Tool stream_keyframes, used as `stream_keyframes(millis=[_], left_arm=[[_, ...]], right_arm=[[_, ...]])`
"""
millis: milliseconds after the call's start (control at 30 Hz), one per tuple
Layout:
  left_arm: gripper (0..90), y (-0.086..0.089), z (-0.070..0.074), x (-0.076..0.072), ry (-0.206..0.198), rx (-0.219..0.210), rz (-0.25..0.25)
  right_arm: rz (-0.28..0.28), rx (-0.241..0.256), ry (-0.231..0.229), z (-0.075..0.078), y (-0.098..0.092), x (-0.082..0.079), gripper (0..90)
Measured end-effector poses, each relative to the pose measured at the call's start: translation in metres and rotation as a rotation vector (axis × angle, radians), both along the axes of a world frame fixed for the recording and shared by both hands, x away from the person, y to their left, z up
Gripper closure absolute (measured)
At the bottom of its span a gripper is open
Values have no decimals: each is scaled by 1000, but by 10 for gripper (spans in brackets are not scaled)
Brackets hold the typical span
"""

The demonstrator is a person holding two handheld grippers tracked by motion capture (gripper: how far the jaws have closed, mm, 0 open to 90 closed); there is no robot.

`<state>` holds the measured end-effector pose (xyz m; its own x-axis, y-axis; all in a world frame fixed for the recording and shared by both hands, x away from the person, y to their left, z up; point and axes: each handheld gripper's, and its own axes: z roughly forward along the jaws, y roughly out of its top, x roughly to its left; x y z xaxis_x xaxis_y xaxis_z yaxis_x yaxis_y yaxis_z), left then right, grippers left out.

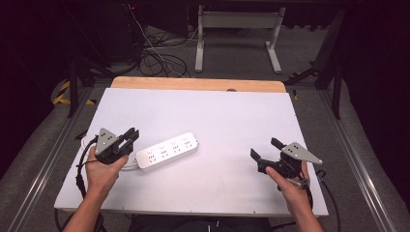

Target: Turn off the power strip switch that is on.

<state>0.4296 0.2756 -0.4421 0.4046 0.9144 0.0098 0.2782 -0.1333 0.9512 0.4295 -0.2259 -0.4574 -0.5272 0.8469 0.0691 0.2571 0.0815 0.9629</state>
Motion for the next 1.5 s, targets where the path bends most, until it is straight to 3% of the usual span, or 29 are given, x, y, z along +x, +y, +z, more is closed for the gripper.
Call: stream_keyframes(millis=[133,267,400,567,833,1000,1233,1400,1500], left_arm=[[716,2,0,0,-3,-5,7],[622,2,0,0,-27,-14,47],[490,-1,-2,2,-69,23,90],[366,-5,-2,4,-82,65,106],[274,-5,-2,6,-80,58,112],[110,-5,-2,7,-80,54,133],[93,-5,-3,5,-105,47,142],[60,-4,-6,2,-156,45,169],[59,-4,-6,2,-163,50,169]], right_arm=[[4,1,-1,0,1,1,106],[6,1,0,0,1,2,106],[7,1,0,0,2,2,106],[4,1,-1,0,1,1,106],[2,2,-2,0,0,1,104],[4,2,-4,0,1,1,101],[4,2,-6,1,1,1,101],[5,2,-6,1,1,2,100],[7,1,-5,1,2,2,100]])
